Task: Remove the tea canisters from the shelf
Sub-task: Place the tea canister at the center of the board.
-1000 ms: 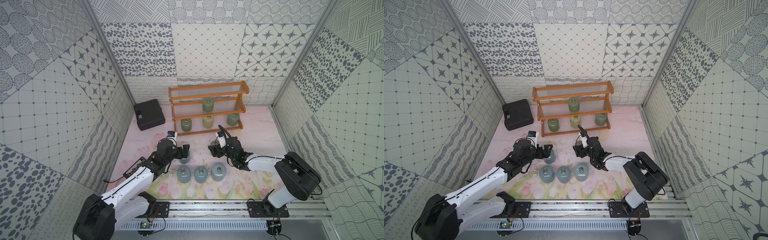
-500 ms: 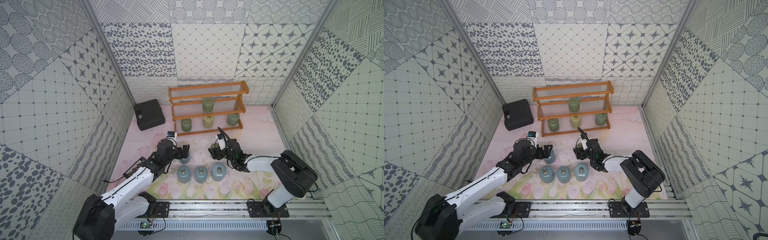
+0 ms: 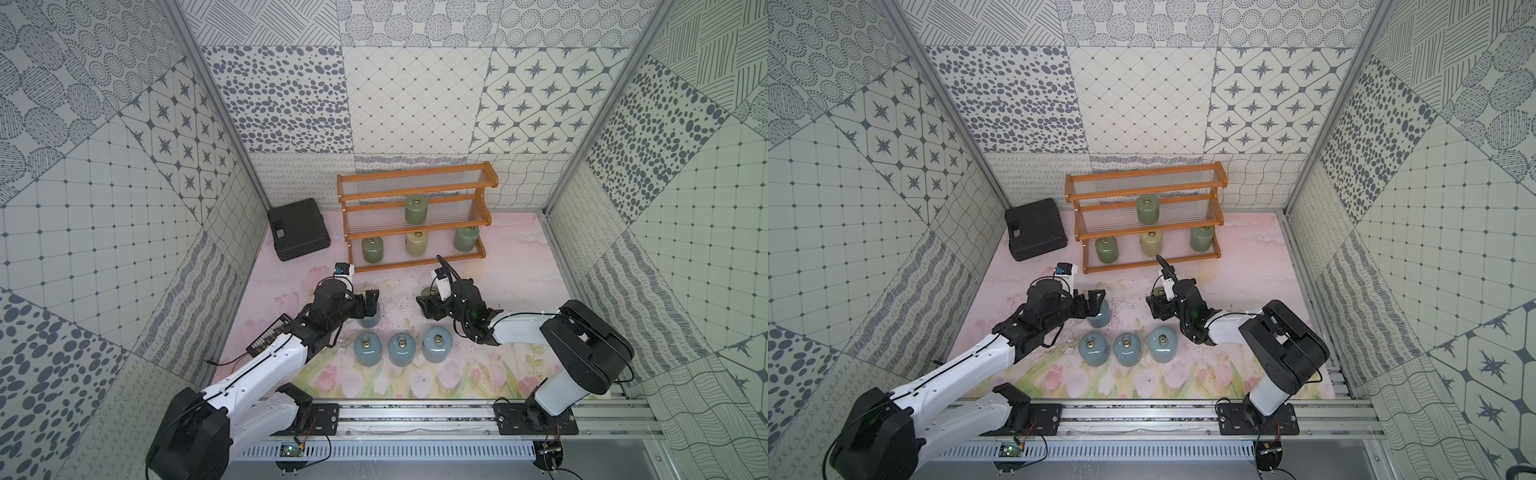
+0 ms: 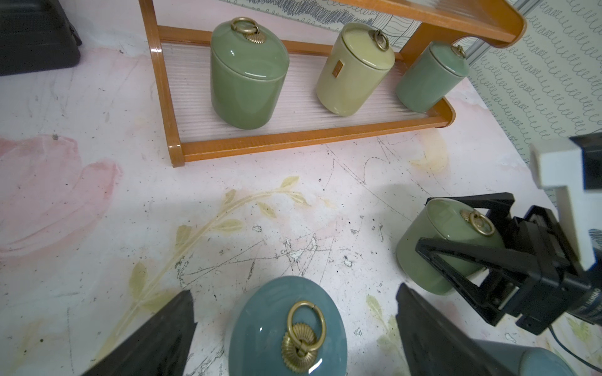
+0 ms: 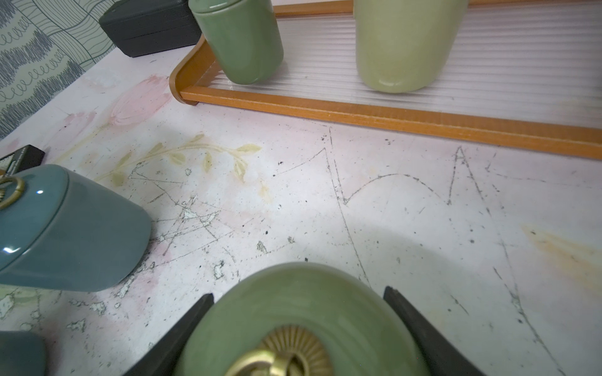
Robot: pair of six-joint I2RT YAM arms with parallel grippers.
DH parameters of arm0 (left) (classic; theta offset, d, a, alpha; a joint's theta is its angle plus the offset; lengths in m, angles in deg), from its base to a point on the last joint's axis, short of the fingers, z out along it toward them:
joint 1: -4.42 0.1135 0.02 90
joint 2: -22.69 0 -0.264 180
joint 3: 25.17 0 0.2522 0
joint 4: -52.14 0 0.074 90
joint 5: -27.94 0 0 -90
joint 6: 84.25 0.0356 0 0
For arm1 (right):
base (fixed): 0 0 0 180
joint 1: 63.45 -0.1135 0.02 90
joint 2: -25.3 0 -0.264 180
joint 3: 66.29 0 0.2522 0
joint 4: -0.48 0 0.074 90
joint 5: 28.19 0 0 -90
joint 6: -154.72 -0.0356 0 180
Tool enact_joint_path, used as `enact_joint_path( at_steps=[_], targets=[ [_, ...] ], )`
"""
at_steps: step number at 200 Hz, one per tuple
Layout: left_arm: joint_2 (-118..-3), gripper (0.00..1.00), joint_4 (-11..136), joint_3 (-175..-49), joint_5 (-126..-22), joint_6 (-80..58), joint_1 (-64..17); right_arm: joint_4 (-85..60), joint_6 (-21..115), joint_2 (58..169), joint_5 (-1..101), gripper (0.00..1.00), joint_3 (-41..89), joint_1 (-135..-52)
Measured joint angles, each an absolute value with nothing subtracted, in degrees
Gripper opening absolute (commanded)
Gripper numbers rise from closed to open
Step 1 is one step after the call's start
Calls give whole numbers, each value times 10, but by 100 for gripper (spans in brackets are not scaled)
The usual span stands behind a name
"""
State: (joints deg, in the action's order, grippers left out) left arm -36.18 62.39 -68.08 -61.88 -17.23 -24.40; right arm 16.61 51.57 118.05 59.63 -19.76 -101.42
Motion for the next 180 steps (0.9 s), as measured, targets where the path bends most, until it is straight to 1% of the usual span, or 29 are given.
enact_joint_path(
  at_steps=[65,180],
  targets=[
    [-364,100,624,-681,-621,-177,-244,184,510,1181,596,89,-205,-1020],
    [-365,100,624,-681,-621,-179,-244,182,503,1168,604,91,-224,-1020]
  ],
)
